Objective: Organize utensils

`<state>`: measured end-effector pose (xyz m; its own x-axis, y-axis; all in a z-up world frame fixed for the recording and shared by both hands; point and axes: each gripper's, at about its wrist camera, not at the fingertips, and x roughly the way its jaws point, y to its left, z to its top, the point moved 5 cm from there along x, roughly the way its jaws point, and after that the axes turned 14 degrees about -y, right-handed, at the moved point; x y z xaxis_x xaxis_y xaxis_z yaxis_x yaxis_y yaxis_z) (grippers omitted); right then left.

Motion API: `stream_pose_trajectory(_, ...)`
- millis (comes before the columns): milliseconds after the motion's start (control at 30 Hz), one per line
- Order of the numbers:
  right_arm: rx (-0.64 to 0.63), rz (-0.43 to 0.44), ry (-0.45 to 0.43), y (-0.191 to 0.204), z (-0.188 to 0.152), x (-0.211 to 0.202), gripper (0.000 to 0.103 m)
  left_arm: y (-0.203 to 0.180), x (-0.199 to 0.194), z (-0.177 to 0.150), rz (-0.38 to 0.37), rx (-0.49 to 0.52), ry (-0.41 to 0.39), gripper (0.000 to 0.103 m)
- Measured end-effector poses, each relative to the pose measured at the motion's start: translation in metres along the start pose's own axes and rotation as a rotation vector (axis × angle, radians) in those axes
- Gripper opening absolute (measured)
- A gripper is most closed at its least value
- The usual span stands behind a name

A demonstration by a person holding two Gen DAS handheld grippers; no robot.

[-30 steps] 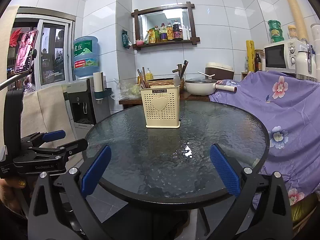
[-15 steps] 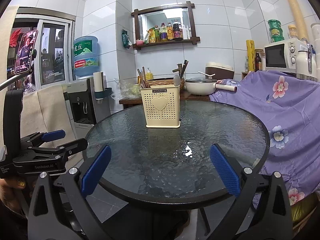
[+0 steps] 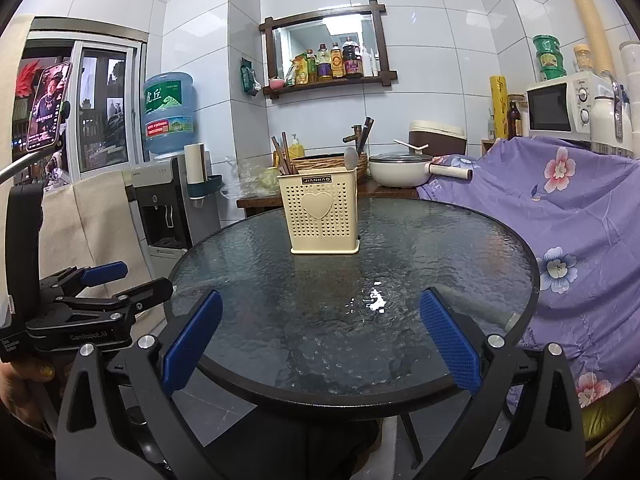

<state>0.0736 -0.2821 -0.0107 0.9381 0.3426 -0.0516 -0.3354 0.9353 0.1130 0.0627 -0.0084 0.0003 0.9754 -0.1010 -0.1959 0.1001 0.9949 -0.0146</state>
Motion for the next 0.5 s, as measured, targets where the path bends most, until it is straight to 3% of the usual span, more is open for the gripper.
stream_pose_trajectory(500,0.005,-0.001,0.008,0.0003,-0.0022,0.001,0.097,0.001,0.0004,-0.0012,0.007,0.003,0.014,0.097)
